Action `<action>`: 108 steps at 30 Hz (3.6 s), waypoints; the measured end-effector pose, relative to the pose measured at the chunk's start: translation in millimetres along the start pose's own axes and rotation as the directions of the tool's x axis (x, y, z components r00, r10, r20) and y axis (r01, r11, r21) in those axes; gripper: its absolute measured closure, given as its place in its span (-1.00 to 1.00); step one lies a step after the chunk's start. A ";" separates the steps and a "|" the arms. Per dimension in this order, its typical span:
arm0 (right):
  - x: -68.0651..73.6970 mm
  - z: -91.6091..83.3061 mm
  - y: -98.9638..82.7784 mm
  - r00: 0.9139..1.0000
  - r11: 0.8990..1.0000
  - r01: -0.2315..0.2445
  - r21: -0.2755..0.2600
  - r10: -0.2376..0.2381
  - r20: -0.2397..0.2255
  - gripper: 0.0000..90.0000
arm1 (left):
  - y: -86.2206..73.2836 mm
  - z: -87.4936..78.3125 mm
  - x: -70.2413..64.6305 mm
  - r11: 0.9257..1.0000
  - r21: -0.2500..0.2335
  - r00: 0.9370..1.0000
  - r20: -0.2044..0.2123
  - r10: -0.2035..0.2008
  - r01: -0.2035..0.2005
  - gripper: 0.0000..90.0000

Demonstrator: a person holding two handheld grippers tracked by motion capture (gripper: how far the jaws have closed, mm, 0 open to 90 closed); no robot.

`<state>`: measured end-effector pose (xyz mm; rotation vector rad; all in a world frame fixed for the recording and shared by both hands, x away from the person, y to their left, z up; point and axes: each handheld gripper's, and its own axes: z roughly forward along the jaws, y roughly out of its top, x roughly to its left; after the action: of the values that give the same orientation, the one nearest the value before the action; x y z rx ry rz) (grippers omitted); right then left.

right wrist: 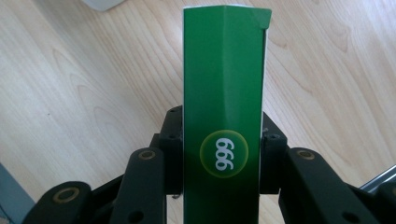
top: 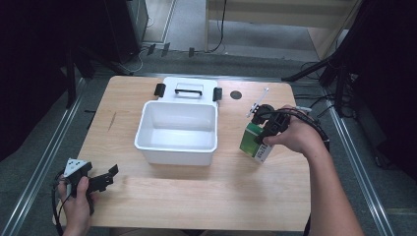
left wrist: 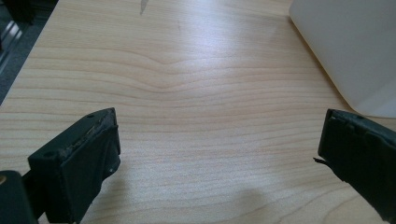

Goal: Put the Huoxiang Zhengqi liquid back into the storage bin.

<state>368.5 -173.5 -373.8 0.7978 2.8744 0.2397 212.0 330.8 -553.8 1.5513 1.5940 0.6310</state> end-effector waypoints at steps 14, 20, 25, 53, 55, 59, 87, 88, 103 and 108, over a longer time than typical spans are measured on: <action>10.9 -30.5 15.5 0.971 0.970 0.238 -0.040 -0.238 -0.004 0.43 | 0.1 0.0 -0.1 1.000 0.002 1.000 0.000 0.000 0.000 -1.00; 8.4 -37.9 23.2 0.930 0.928 0.366 -0.067 -0.366 0.010 0.43 | 0.1 -0.1 0.1 1.000 0.002 1.000 0.000 0.001 -0.001 -1.00; 4.9 -44.1 27.7 0.902 0.898 0.431 -0.089 -0.431 0.015 0.43 | 0.1 0.0 0.1 1.000 0.002 1.000 0.001 0.000 0.000 -1.00; 12.0 -91.8 72.0 0.887 0.881 0.462 -0.102 -0.461 0.030 0.43 | 0.1 0.0 0.4 1.000 0.005 1.000 0.004 -0.001 0.001 -1.00; 12.3 -94.8 77.1 0.889 0.883 0.458 -0.106 -0.457 0.031 0.43 | 0.0 0.0 0.3 1.000 0.004 1.000 0.003 0.000 0.000 -1.00; 14.9 -99.7 88.0 0.890 0.883 0.456 -0.108 -0.455 0.032 0.43 | 0.1 -0.1 0.5 1.000 0.004 1.000 0.004 -0.001 0.001 -1.00; 41.6 -88.8 154.2 0.861 0.851 0.505 -0.143 -0.509 0.008 0.43 | 0.0 0.2 -0.2 1.000 0.002 1.000 0.006 -0.003 0.003 -1.00; 42.7 -88.1 155.1 0.866 0.857 0.496 -0.138 -0.501 0.003 0.43 | 0.0 0.2 -0.2 1.000 0.003 1.000 0.006 -0.003 0.003 -1.00; 52.7 -71.2 171.9 0.844 0.838 0.529 -0.133 -0.536 -0.016 0.43 | 0.0 0.5 -0.4 1.000 0.000 1.000 0.006 -0.006 0.006 -1.00; 53.7 -66.4 173.4 0.833 0.827 0.547 -0.130 -0.553 -0.014 0.43 | 0.0 0.5 -0.2 1.000 0.000 1.000 0.006 -0.003 0.003 -1.00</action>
<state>397.0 -6.4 -280.9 -0.0841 2.9469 0.3562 212.4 330.6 -554.0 1.5492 1.5917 0.6238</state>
